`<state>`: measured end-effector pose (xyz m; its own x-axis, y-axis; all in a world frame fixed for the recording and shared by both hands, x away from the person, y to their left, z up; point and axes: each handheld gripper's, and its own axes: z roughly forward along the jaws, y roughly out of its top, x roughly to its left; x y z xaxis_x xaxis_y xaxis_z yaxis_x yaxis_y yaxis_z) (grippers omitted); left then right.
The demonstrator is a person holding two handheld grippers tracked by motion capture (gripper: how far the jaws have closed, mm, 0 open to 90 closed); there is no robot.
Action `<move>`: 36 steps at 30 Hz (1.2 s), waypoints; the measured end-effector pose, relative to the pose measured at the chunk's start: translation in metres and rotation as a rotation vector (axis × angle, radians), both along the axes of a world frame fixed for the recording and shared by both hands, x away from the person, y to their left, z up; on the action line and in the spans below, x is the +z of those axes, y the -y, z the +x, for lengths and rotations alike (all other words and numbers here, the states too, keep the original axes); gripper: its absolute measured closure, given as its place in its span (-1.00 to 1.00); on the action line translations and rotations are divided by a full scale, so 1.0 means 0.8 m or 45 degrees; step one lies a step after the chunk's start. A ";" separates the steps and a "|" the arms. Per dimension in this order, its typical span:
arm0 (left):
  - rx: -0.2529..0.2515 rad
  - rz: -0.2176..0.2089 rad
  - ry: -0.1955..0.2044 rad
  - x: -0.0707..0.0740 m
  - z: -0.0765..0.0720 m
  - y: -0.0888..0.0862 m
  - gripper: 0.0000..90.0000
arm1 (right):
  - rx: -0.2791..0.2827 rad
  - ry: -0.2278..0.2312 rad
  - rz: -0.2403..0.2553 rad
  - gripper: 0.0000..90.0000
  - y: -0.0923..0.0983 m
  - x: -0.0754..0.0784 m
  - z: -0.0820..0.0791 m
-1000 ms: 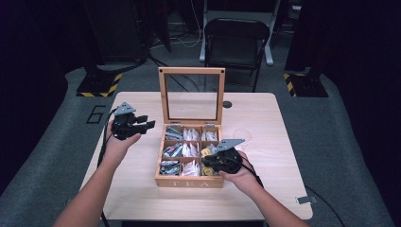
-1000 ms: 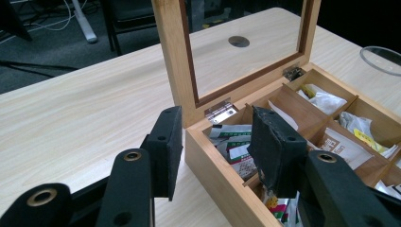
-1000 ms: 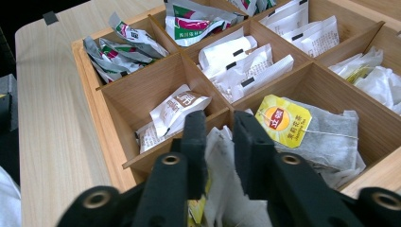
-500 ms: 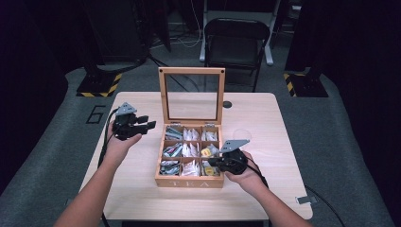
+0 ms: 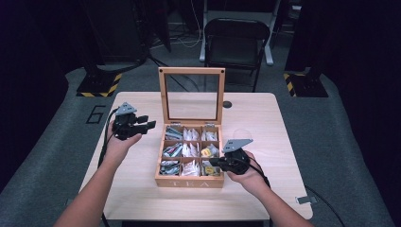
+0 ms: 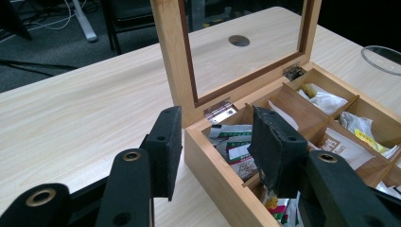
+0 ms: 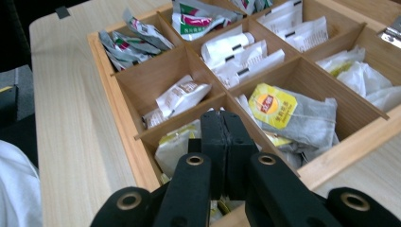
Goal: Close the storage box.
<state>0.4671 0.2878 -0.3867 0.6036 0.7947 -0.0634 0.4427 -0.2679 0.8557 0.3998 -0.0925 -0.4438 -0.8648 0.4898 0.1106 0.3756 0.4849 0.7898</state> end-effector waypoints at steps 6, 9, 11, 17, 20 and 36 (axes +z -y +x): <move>0.004 -0.010 0.009 0.001 -0.001 0.000 0.18 | 0.019 0.010 0.017 0.99 -0.007 0.014 0.002; 0.003 -0.007 0.010 0.001 -0.002 0.000 0.18 | 0.017 0.016 0.029 0.99 -0.009 0.022 0.004; 0.004 -0.006 0.010 0.001 -0.002 -0.001 0.18 | 0.016 0.025 0.034 0.99 -0.010 0.028 0.005; 0.009 -0.010 0.011 0.001 -0.002 -0.001 0.16 | 0.019 0.054 0.035 0.99 -0.010 0.044 0.009; 0.010 -0.010 0.011 0.001 -0.002 -0.001 0.16 | 0.018 0.058 0.037 0.99 -0.010 0.049 0.010; 0.016 -0.021 0.011 0.003 -0.003 -0.006 0.15 | -0.038 0.079 0.070 0.99 0.001 0.087 0.026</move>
